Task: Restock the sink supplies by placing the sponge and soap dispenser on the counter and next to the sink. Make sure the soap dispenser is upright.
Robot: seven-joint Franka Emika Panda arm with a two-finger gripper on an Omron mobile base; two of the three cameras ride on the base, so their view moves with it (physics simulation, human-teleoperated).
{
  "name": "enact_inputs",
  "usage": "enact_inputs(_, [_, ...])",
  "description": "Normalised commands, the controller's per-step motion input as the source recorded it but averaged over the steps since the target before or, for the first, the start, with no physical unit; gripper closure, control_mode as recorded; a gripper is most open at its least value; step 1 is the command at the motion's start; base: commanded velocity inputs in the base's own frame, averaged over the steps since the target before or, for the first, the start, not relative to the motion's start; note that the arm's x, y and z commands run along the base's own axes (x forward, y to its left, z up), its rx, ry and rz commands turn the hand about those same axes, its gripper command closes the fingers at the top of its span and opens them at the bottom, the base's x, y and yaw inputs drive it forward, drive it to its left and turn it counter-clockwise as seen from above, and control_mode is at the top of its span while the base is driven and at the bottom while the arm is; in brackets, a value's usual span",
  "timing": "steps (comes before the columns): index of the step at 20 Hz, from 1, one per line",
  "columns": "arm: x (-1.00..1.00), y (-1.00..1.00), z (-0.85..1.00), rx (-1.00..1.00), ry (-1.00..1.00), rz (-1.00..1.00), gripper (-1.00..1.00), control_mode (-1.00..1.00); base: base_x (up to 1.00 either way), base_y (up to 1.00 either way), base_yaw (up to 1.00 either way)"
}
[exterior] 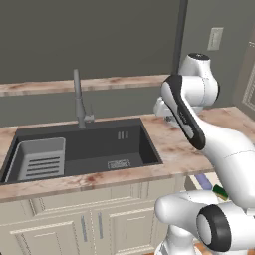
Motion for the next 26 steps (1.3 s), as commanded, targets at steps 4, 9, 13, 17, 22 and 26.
enact_inputs(4, [-0.2, -0.04, -0.13, 0.0, 0.0, -0.01, -1.0, -1.0, 0.0, 0.0, 0.0])
enact_inputs(9, [-0.84, -0.73, -0.4, 0.11, -0.04, -0.11, -1.0, -1.0, 0.0, 0.0, 0.0])
enact_inputs(13, [-0.84, -1.0, -0.66, 0.19, 0.0, -0.09, -1.0, -1.0, 0.0, 0.0, 0.0])
enact_inputs(17, [-0.66, -0.83, -0.99, 0.05, 0.03, -0.04, -1.0, -1.0, 0.0, 0.0, 0.0])
enact_inputs(22, [-0.26, -0.36, -0.86, 0.0, 0.05, 0.0, -1.0, -1.0, 0.0, 0.0, 0.0])
enact_inputs(26, [-0.06, -0.45, -0.61, 0.0, 0.06, 0.0, -1.0, -1.0, 0.0, 0.0, 0.0])
